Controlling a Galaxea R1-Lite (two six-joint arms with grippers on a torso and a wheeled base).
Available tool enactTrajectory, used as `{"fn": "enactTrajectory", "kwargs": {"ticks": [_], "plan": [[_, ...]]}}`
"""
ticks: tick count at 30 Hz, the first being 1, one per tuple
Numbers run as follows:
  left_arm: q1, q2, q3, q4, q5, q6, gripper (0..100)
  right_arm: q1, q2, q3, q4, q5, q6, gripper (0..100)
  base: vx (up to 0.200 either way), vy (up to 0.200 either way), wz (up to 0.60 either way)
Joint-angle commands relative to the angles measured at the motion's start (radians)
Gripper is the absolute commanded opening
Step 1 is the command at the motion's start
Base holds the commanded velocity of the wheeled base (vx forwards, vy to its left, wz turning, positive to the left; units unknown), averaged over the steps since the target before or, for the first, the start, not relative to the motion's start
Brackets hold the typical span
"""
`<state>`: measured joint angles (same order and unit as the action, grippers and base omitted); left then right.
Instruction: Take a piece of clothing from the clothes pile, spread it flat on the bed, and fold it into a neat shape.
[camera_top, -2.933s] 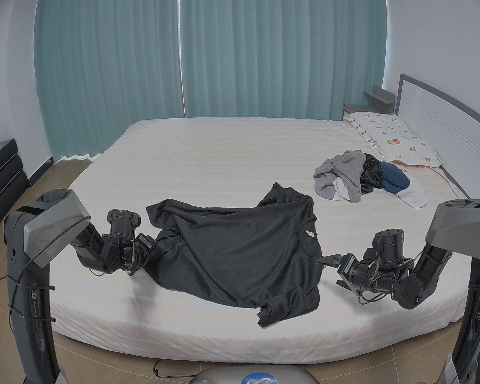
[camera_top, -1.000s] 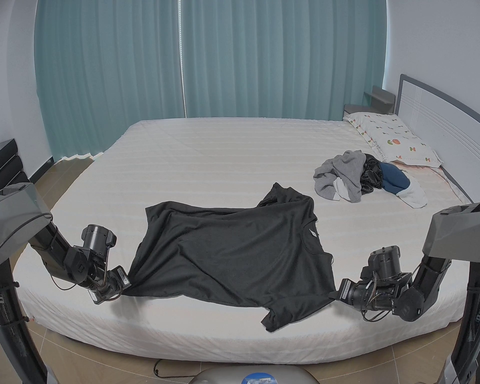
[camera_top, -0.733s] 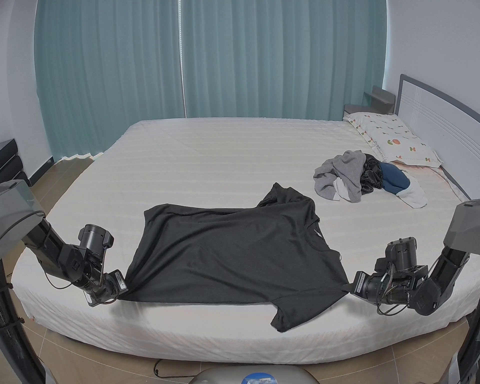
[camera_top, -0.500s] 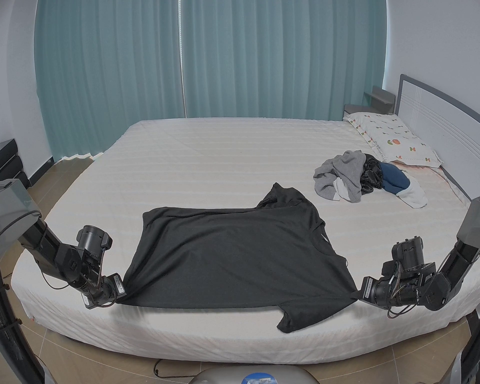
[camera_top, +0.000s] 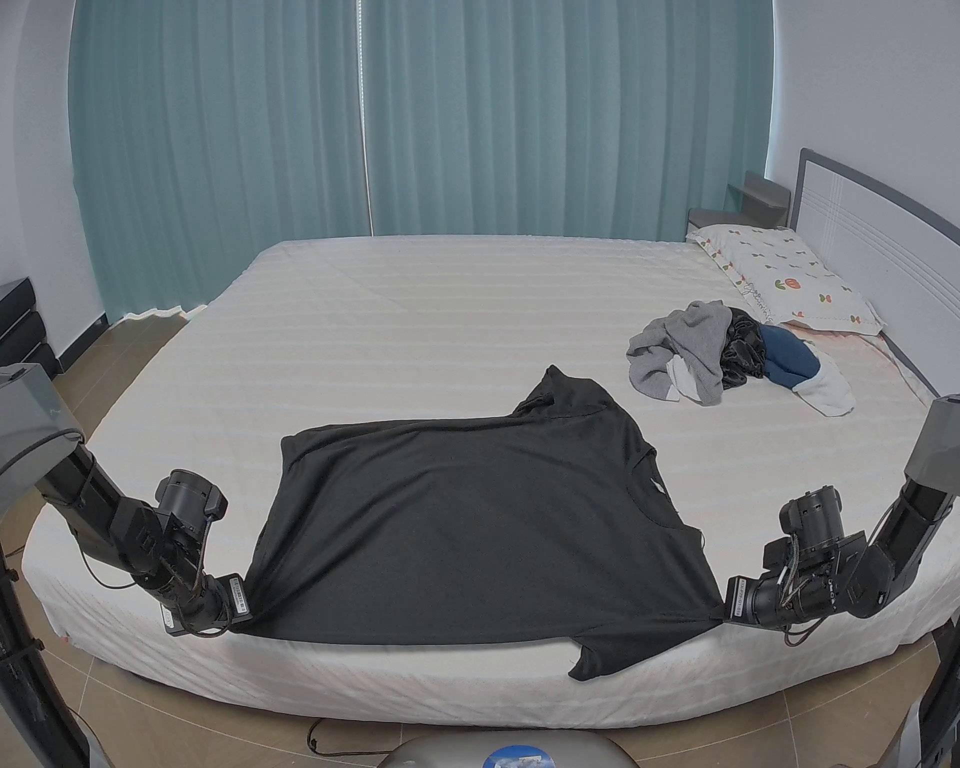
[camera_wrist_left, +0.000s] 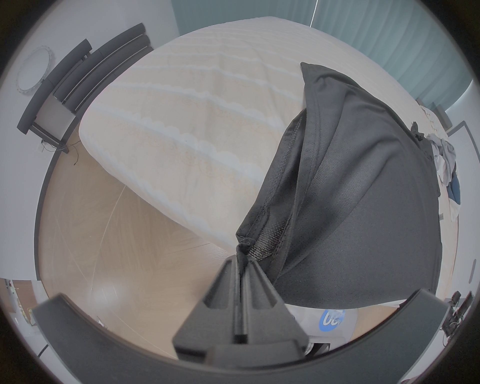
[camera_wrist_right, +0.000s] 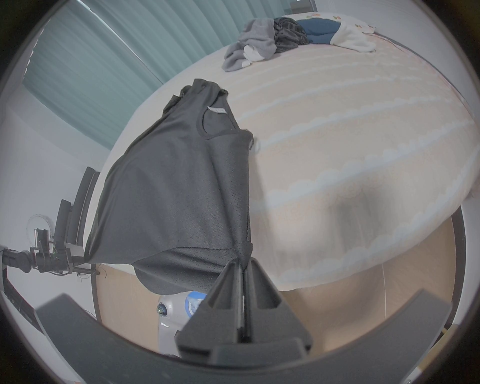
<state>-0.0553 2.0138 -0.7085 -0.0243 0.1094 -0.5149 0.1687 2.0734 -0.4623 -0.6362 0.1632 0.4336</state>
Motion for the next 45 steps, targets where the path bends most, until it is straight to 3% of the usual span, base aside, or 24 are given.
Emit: {"fn": "enactTrajectory", "kwargs": {"ticks": [1, 5, 11, 12, 24, 32, 45], "plan": [[-0.006, 0.016, -0.003, -0.005, -0.004, -0.005, 100, 0.005, 0.099, -0.025, -0.023, -0.008, 0.002, 100, 0.0, 0.0, 0.0], [-0.009, 0.014, -0.017, -0.005, -0.017, -0.011, 100, 0.005, 0.123, -0.036, -0.111, -0.011, 0.022, 100, 0.0, 0.0, 0.0], [-0.003, 0.005, -0.049, -0.006, -0.022, -0.027, 100, 0.0, 0.103, -0.039, -0.212, -0.014, 0.119, 100, 0.0, 0.0, 0.0], [-0.001, 0.005, -0.075, -0.006, -0.023, -0.063, 100, -0.002, 0.082, -0.038, -0.238, -0.013, 0.139, 100, 0.0, 0.0, 0.0], [0.005, -0.026, -0.128, -0.006, -0.086, -0.157, 100, 0.002, -0.019, -0.039, -0.281, -0.011, 0.214, 100, 0.0, 0.017, 0.0], [0.017, -0.027, -0.129, -0.006, -0.12, -0.16, 100, 0.006, -0.015, -0.039, -0.286, -0.008, 0.226, 100, 0.0, 0.2, 0.0], [0.026, -0.027, -0.152, -0.006, -0.122, -0.163, 100, 0.014, -0.021, -0.039, -0.304, -0.002, 0.269, 100, 0.0, 0.0, 0.0]]}}
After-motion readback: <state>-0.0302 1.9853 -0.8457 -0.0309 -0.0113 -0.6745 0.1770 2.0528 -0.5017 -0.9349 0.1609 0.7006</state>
